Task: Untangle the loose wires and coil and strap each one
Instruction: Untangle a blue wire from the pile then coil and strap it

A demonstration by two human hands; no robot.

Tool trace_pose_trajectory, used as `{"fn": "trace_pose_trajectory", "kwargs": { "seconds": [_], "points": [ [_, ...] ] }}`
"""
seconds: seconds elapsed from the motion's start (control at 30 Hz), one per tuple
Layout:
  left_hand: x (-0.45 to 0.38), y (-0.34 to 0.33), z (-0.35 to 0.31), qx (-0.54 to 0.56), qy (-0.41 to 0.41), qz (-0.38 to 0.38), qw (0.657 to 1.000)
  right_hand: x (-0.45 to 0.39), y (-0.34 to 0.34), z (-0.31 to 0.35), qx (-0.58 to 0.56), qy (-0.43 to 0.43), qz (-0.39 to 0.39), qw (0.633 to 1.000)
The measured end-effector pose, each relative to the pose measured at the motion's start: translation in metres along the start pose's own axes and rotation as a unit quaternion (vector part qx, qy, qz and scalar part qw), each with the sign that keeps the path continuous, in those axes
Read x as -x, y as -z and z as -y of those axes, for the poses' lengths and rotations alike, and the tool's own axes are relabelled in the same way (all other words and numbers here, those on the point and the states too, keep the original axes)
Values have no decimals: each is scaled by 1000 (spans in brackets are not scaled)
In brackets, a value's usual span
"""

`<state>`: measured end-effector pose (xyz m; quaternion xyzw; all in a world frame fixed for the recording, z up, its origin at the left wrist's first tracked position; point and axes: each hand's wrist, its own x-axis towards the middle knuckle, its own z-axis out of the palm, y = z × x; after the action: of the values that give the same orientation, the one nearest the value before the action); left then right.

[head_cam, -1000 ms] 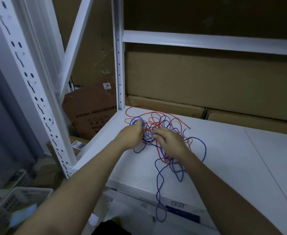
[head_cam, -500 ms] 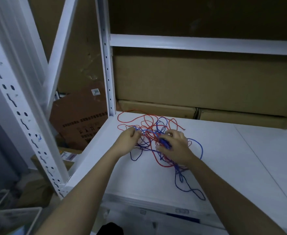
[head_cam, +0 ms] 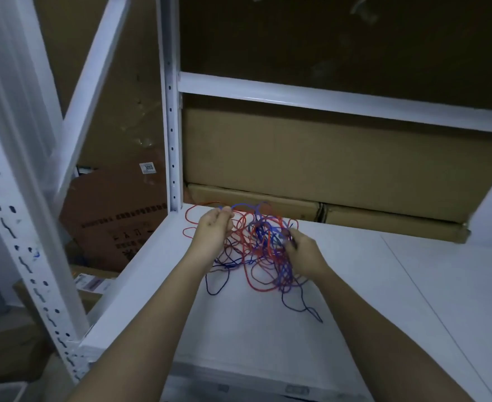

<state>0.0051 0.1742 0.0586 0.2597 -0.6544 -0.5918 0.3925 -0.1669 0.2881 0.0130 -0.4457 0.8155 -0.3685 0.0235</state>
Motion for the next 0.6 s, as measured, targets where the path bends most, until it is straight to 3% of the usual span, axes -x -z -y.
{"fn": "trace_pose_trajectory", "kwargs": {
  "seconds": [0.1,0.2,0.27,0.37,0.47,0.6],
  "points": [
    [-2,6,-9,37,-13,1,999,-25,11,21,-99,22,-57,993],
    [-5,11,-19,56,-22,8,998,-40,13,28,-252,-15,-121,960],
    [-6,15,-23,47,-36,13,998,-38,9,18,-287,-77,-64,953],
    [-6,15,-21,3,-44,37,998,-23,-4,-1,-195,-121,59,972],
    [-5,8,-16,-36,-24,53,998,-11,-7,-1,-196,-130,44,971],
    [-7,-1,-14,-42,-8,49,998,1,1,14,-133,30,-72,988]
  ]
}}
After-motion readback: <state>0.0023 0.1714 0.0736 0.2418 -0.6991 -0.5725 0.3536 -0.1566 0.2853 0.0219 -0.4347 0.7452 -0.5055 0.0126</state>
